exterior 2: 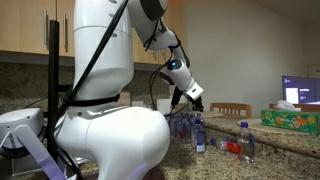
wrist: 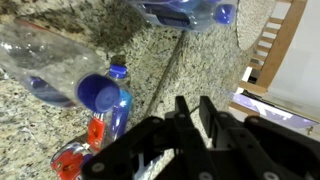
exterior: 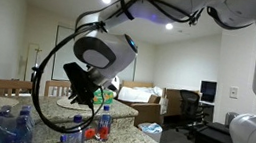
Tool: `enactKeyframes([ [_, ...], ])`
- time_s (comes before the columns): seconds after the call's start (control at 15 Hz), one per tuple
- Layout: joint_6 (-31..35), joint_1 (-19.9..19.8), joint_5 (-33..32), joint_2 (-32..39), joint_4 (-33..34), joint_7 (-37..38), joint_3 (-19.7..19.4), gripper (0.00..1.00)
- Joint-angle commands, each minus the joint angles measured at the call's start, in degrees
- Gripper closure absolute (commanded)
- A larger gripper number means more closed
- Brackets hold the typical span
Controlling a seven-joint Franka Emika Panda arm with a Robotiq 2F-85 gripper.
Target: Put one bottle upright
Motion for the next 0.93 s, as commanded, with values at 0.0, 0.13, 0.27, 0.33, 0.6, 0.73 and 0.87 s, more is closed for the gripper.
enactKeyframes([
  [0.0,0.01,-1.97,-2.44,-3.23,2.82,1.47,-1.43,0.49],
  [0.13,0.01,-1.31,-2.51,-1.16,3.17,0.93,-1.53,0.62],
  [0.27,0.01,-2.46,-3.16,-2.39,4.81,1.20,-2.19,0.48],
  [0.33,0.01,-2.60,-3.16,-2.81,4.90,1.20,-2.34,0.44],
  [0.6,0.01,-2.49,-3.16,-2.89,4.86,1.20,-2.25,0.44],
  [0.73,0.01,-2.48,-3.16,-2.88,4.86,1.20,-2.24,0.44],
  [0.87,0.01,-2.48,-3.16,-2.88,4.86,1.20,-2.24,0.44],
])
